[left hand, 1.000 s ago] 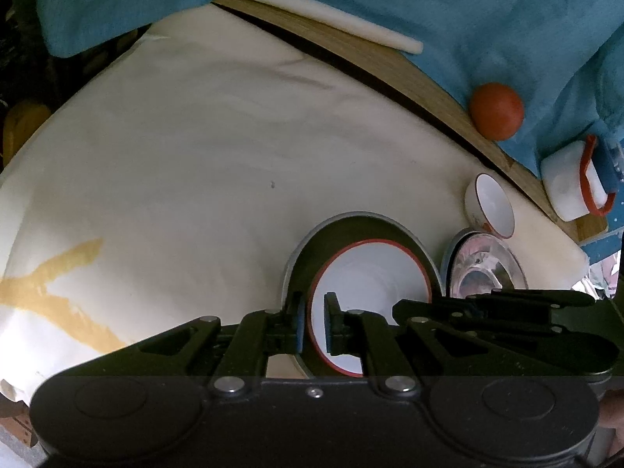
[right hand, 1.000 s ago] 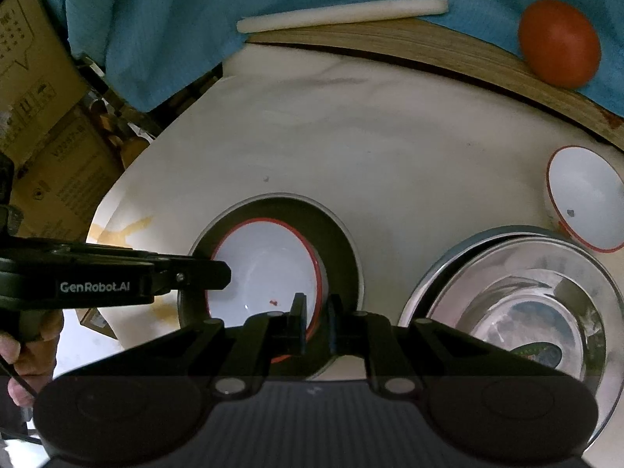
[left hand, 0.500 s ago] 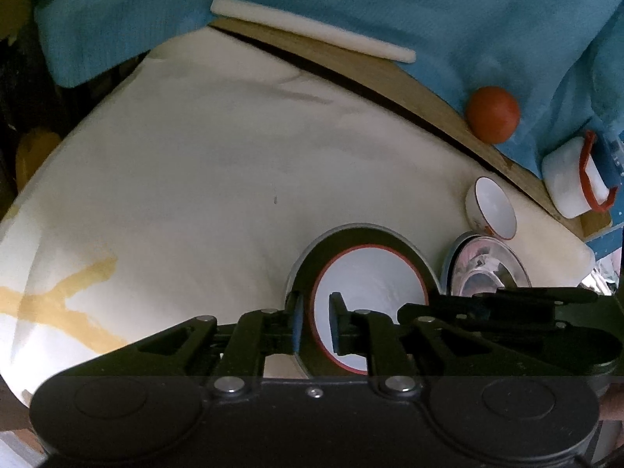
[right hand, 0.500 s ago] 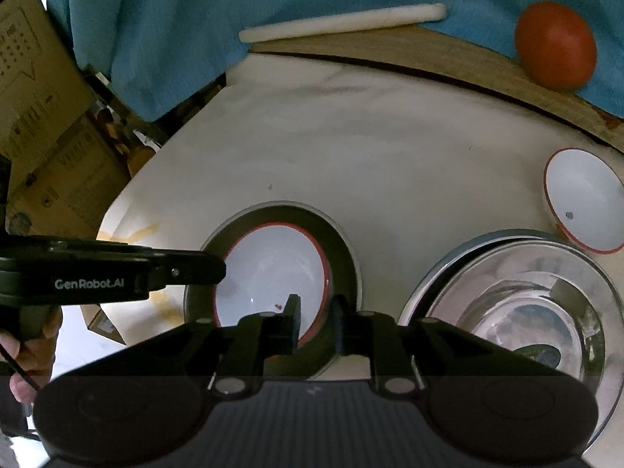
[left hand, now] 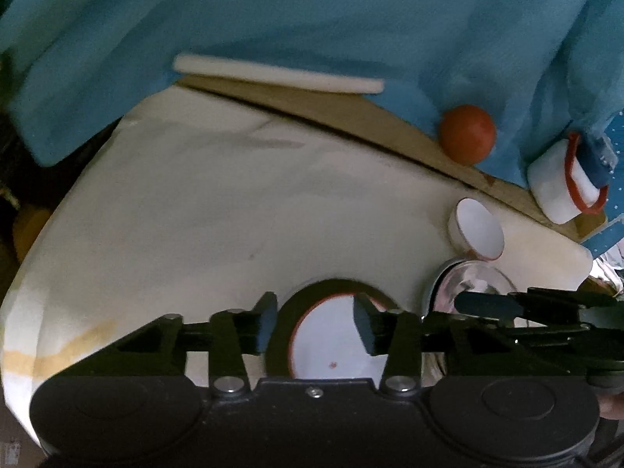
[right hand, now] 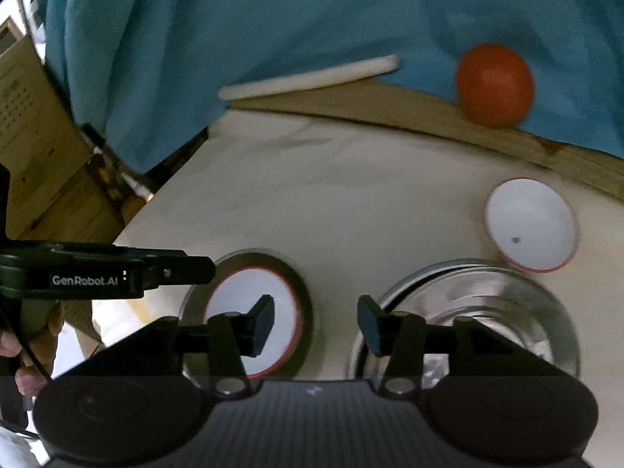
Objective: Organize plates and bowls
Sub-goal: 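Lower the white bowl into the steel bowl and open both grippers, then move both grippers to the rim of the second white bowl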
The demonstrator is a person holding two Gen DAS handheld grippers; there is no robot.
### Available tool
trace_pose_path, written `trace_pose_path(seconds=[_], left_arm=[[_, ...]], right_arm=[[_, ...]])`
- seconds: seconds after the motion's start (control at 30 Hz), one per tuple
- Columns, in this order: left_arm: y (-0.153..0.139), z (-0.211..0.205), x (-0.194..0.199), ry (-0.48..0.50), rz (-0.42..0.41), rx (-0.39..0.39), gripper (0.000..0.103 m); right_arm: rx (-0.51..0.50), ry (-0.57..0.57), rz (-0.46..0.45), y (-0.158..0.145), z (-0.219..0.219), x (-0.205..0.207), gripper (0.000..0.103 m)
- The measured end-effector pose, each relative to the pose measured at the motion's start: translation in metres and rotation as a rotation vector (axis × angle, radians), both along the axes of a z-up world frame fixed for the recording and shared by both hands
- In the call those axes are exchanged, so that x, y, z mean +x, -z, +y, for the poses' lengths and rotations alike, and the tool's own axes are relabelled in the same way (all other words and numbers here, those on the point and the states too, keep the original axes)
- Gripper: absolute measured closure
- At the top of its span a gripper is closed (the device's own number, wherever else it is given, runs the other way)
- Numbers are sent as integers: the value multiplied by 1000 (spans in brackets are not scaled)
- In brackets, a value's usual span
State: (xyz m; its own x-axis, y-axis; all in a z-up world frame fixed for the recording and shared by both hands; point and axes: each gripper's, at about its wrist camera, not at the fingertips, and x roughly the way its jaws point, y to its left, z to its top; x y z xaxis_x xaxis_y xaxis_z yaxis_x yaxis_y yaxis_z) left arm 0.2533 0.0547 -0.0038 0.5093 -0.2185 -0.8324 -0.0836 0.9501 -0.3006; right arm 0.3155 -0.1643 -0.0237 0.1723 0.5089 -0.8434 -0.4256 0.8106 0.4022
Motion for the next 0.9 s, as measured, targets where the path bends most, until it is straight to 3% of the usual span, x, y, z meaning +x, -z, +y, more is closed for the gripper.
trace_pose_path(seconds=[0.13,0.33,0.5,0.9], left_arm=[[1,-12,18,29,-23,5,26],[5,-32,46,57,-37,-34,4],[12,-57,71,90,-32,-57,1],[37,-113,134,178,9,-25,1]], right_arm=[[-3,53,-8,-2,-20,6,39],[-19,156,-28,0,-54,17,14],[-52,252,-48,2,-87,26,1],[-114,417,-22,32,-149,55,1]])
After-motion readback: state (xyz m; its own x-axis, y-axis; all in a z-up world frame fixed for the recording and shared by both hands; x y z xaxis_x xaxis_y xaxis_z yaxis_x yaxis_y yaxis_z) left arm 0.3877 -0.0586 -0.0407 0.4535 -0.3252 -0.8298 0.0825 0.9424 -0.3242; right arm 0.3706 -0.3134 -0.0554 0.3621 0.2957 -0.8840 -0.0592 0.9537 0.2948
